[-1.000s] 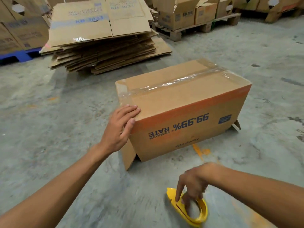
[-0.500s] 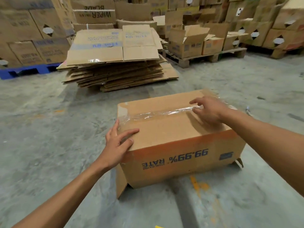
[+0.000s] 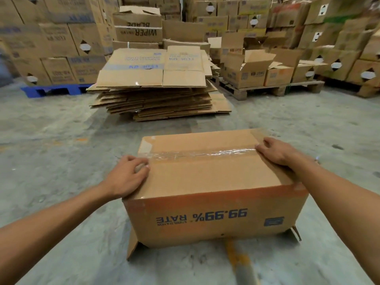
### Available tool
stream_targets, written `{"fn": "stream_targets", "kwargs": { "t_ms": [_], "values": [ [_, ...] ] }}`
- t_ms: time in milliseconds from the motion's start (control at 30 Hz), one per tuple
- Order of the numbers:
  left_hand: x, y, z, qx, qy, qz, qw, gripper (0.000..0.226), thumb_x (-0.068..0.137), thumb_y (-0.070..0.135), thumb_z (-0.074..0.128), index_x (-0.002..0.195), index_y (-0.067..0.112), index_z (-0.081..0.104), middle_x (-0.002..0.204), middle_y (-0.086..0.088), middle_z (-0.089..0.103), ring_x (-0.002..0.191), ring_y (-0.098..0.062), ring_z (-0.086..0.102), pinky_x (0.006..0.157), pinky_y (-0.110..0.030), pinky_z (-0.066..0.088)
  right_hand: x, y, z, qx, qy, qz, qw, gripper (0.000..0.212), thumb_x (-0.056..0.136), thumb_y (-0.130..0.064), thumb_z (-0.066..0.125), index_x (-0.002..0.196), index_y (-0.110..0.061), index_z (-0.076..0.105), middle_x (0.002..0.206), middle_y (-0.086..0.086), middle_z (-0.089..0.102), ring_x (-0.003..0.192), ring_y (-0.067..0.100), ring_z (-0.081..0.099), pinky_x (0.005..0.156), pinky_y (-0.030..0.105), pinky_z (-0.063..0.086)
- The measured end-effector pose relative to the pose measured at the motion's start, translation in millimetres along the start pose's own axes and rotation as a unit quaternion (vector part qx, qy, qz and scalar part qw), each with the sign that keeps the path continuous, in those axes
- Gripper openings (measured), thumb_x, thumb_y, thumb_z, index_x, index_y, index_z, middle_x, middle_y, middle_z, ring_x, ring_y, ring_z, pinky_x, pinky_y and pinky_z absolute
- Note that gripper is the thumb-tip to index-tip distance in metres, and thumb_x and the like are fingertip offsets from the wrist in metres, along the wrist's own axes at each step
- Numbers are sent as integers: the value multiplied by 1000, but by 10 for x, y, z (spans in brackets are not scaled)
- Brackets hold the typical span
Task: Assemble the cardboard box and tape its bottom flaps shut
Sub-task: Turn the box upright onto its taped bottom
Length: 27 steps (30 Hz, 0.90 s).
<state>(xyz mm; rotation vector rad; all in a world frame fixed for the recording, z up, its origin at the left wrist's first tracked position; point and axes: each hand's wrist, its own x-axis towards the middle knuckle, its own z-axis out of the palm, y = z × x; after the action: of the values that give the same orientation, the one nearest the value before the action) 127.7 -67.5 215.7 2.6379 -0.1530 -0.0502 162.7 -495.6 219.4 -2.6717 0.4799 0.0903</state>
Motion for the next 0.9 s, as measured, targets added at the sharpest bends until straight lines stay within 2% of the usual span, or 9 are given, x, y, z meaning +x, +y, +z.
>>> {"fn": "stream_targets", "kwargs": {
  "t_ms": [67, 200, 300, 367, 500, 567, 667, 767, 900],
  "values": [
    [124, -5, -8, -10, 5, -51, 999, 55, 98, 46, 41, 148, 25, 37, 148, -13, 37, 132, -29, 42, 110, -42, 34, -41, 13, -19, 15, -6, 0, 1000, 78, 91, -65, 43, 154, -20, 28, 157, 12, 36, 139, 35, 38, 111, 43, 31],
    [186, -139, 43, -172, -49, -112, 977, 60, 93, 56, 45, 146, 33, 31, 132, -1, 55, 108, -23, 59, 96, -39, 47, -189, 73, -35, 167, -76, 0, 983, 84, 88, -57, 59, 156, -25, 21, 160, 5, 27, 139, 30, 36, 107, 38, 31],
    [135, -179, 48, -177, -44, -107, 977, 65, 92, 59, 45, 149, 35, 25, 133, 6, 51, 108, -19, 57, 94, -36, 45, -277, 46, -23, 214, -99, 3, 972, 85, 88, -54, 61, 157, -29, 17, 161, 4, 25, 137, 30, 38, 100, 37, 35],
    [88, -194, -20, -165, -8, -108, 980, 58, 95, 54, 45, 146, 30, 33, 135, 4, 53, 107, -19, 56, 90, -34, 42, -333, -59, -16, 206, -87, -3, 975, 86, 87, -56, 62, 157, -29, 18, 160, 5, 27, 137, 30, 38, 102, 38, 35],
    [-25, -329, -300, -128, 78, -97, 984, 59, 94, 53, 46, 146, 27, 37, 146, -3, 49, 125, -30, 51, 95, -37, 37, -414, -389, -27, 171, -6, -54, 984, 91, 82, -66, 59, 156, -32, 19, 160, 6, 29, 140, 33, 36, 110, 45, 31],
    [-82, -418, -443, -125, 136, -70, 980, 65, 94, 54, 48, 150, 28, 29, 149, -2, 45, 130, -31, 47, 97, -37, 36, -456, -577, -32, 177, 58, -113, 976, 90, 83, -66, 58, 156, -33, 18, 161, 2, 29, 142, 31, 34, 112, 44, 29],
    [-132, -541, -596, -137, 213, -46, 966, 83, 90, 56, 54, 155, 32, 8, 158, -1, 32, 137, -32, 41, 108, -39, 33, -524, -773, 66, 243, 135, -183, 943, 92, 84, -60, 63, 155, -39, 9, 162, -3, 25, 144, 28, 32, 114, 46, 29],
    [-204, -736, -544, -174, 228, -36, 957, 100, 85, 50, 65, 153, 38, -7, 160, -2, 28, 139, -31, 39, 111, -43, 32, -603, -817, 300, 298, 111, -201, 927, 103, 82, -51, 71, 151, -52, -6, 164, -5, 15, 144, 31, 30, 110, 53, 33],
    [-377, -1000, -171, -195, 187, -40, 962, 113, 82, 42, 72, 152, 36, -17, 161, 2, 24, 141, -23, 37, 112, -39, 33, -758, -694, 641, 277, 44, -204, 938, 110, 85, -38, 71, 149, -50, -18, 166, -5, 5, 146, 31, 25, 111, 53, 31]
  ]
}}
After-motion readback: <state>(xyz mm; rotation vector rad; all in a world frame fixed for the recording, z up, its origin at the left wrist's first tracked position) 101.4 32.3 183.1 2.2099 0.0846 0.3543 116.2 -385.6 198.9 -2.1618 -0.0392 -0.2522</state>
